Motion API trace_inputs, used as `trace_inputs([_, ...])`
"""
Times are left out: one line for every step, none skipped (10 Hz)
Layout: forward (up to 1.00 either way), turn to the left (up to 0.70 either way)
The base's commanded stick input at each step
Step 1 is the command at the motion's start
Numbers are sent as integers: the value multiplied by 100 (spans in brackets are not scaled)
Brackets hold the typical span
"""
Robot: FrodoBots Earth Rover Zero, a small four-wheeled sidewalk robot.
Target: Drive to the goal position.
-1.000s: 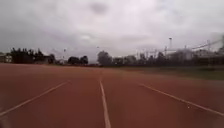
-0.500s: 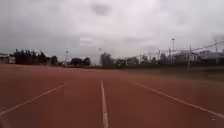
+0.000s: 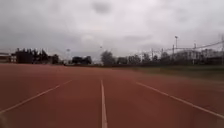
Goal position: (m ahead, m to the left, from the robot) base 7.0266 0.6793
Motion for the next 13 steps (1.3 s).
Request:
trace_inputs([70,0])
trace_inputs([70,0])
trace_inputs([70,0])
trace_inputs([70,0])
trace_inputs([70,0])
trace_inputs([70,0])
trace_inputs([70,0])
trace_inputs([70,0])
trace_inputs([70,0])
trace_inputs([70,0])
trace_inputs([70,0])
trace_inputs([70,0])
trace_inputs([70,0])
